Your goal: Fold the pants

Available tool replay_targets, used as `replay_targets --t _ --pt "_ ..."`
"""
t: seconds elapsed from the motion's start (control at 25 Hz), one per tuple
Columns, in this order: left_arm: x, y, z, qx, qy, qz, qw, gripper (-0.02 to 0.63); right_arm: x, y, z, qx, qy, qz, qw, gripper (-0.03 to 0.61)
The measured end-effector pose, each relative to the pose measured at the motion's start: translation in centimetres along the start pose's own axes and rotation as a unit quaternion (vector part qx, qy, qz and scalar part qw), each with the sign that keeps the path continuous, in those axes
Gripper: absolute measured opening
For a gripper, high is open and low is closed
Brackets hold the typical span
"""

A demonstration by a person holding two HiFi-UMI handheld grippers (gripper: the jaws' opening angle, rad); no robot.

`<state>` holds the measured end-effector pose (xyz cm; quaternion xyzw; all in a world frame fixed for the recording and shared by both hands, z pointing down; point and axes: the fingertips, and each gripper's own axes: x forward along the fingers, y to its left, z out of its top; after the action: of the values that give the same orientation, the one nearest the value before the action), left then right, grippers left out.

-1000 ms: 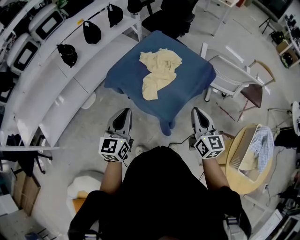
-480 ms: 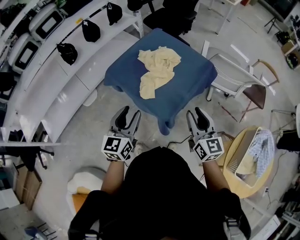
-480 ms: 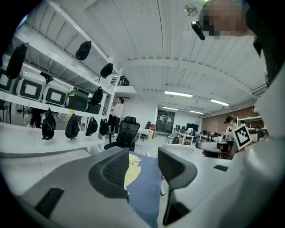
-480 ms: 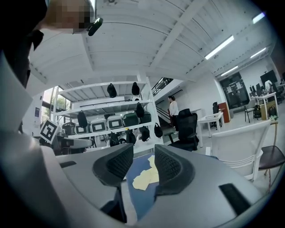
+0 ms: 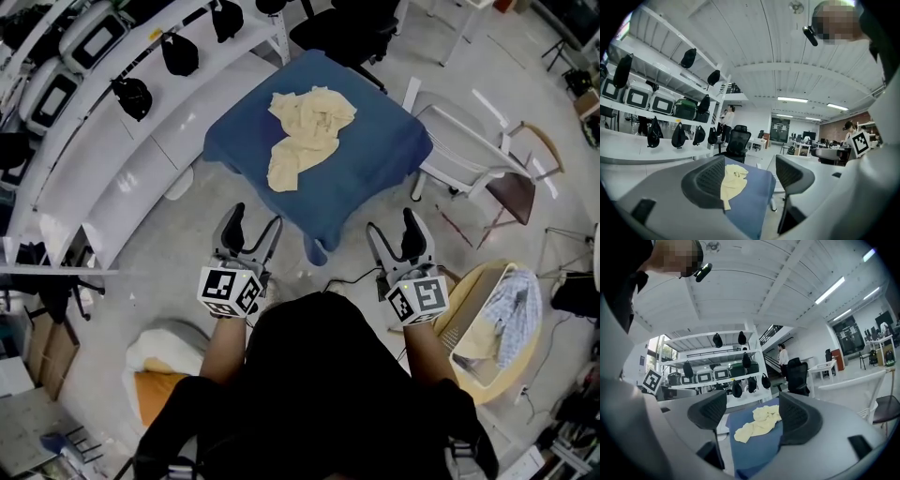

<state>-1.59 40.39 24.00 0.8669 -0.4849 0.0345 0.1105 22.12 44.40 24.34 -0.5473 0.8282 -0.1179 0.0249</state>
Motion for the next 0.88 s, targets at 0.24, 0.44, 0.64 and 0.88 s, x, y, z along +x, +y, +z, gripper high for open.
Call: replay_targets --t 0.24,0.44,0.64,0.88 --pt "0.2 -0.3 0.7 0.0 -0.013 0.024 0.9996 0.342 0.1 -1.6 0.6 -0.001 0.006 -0.006 1.0 0.331" --pt "0.1 0.7 1.1 -0.009 -0.022 0.038 0.999 0.347 1.3 -1.2 0.0 -0.01 0.03 -0.003 0.999 0.322" --pt "0.6 3.0 0.8 -0.014 -0.016 0.036 0.9992 0.347 3.2 -0.6 -0.5 -0.017 0.032 0.001 0.999 0.315" --pt "4.3 6.3 1.1 -0.019 -0.01 0.011 0.9997 0.347 6.6 -1.8 -0.2 0.003 0.039 -0.033 0.999 0.3"
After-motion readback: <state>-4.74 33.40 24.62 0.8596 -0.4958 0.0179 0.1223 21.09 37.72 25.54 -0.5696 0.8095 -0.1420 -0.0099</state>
